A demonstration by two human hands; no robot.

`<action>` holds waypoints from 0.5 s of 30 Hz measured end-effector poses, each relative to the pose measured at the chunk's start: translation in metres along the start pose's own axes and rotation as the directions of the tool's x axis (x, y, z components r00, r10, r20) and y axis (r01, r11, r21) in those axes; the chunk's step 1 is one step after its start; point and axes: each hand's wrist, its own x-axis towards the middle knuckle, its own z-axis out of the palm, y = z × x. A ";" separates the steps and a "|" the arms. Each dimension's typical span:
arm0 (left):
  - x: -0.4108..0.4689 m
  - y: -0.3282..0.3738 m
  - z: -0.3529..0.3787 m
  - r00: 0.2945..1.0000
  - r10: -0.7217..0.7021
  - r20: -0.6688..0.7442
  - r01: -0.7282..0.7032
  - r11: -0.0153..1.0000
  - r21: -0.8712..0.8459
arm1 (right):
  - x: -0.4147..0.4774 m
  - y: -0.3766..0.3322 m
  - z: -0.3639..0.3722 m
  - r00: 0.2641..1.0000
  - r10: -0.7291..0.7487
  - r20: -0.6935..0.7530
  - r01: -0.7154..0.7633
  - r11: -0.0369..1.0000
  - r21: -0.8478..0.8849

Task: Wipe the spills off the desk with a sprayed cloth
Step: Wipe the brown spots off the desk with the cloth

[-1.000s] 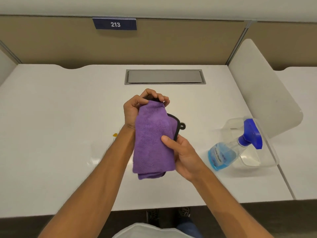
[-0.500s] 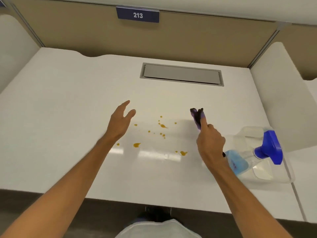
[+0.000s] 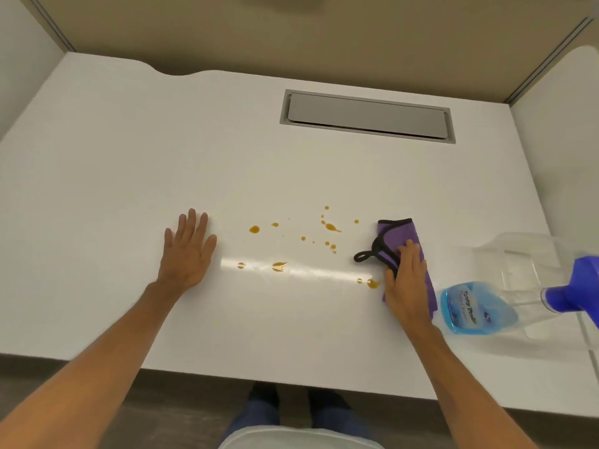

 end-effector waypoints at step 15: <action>0.007 -0.029 0.012 0.991 0.096 -0.095 -0.080 0.983 0.163 | 0.088 -0.077 0.044 0.995 -0.100 0.003 0.100 0.993 -0.062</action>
